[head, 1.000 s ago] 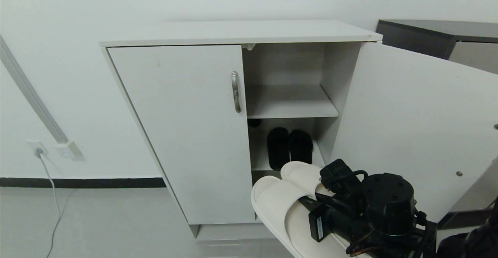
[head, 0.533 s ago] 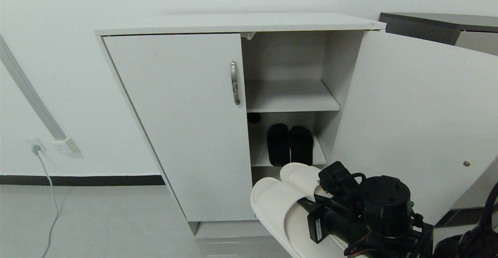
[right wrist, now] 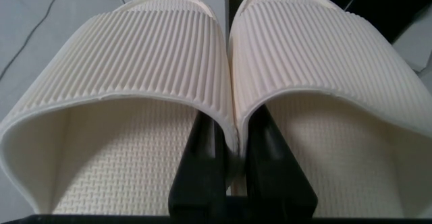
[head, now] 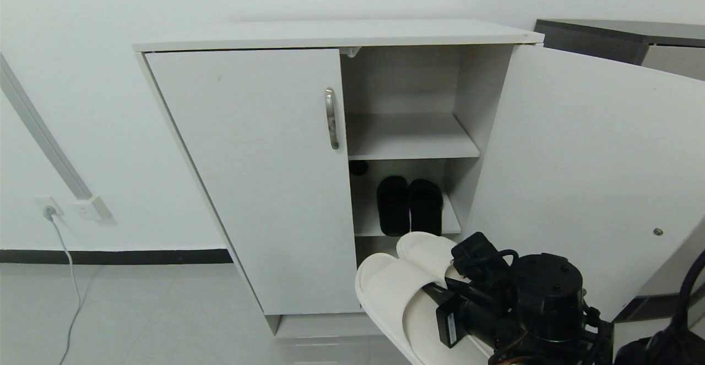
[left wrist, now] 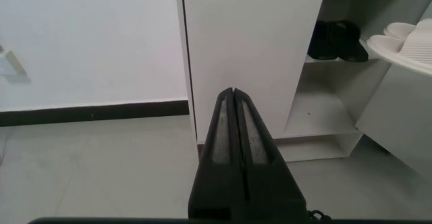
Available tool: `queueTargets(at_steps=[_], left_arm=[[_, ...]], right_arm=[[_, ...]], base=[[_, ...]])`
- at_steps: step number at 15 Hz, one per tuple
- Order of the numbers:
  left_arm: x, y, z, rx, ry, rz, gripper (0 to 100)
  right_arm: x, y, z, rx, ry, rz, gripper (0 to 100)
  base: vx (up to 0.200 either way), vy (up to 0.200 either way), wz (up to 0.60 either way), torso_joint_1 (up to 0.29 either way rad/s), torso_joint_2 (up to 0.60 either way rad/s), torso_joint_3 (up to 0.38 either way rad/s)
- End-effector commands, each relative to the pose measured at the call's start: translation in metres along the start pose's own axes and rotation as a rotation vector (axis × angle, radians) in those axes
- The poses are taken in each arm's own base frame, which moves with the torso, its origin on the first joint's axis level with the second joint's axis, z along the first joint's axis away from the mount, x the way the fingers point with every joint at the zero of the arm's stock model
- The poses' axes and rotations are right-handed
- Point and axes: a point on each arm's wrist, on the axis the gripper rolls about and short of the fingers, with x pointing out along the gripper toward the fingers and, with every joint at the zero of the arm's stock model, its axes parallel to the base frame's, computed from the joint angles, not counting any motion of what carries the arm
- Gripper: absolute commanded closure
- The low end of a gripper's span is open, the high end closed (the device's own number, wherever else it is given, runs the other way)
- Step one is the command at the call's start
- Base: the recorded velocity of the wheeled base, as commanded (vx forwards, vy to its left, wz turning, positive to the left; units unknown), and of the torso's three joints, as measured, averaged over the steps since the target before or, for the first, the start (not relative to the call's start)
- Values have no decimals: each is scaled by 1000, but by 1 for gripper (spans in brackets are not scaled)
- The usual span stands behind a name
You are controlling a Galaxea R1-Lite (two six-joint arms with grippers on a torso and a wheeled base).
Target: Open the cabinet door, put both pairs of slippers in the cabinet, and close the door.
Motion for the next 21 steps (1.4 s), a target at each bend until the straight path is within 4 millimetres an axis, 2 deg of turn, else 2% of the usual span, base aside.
queueTargets(at_steps=[1, 4, 7, 8, 9, 11, 12, 19, 21], left_arm=[[0, 0, 0, -1, 0, 1, 100], [0, 0, 0, -1, 0, 0, 100], [0, 0, 0, 1, 0, 0, 100], [0, 0, 0, 1, 0, 0, 100], [0, 0, 0, 1, 2, 0, 100], [0, 0, 0, -1, 2, 0, 100], [0, 0, 0, 1, 2, 0, 100], [0, 0, 0, -1, 2, 0, 100], [0, 0, 0, -1, 0, 0, 100]], right_arm=[[2, 0, -3, -11, 8, -3, 100], [10, 1, 1, -10, -24, -30, 100], [37, 5, 19, 8, -46, -276, 100], [42, 6, 23, 20, -42, -310, 100], [52, 15, 37, 95, -33, -368, 100], [63, 21, 48, 172, 7, -473, 100], [71, 23, 62, 220, -20, -555, 100], [63, 27, 130, 118, -149, -584, 100], [66, 21, 141, 136, -180, -598, 100]], base=[[0, 0, 0, 0, 0, 0], [0, 0, 0, 0, 0, 0], [0, 0, 0, 0, 0, 0], [0, 0, 0, 0, 0, 0], [0, 0, 0, 0, 0, 0], [0, 0, 0, 0, 0, 0], [0, 0, 0, 0, 0, 0], [0, 0, 0, 0, 0, 0], [0, 0, 0, 0, 0, 0]])
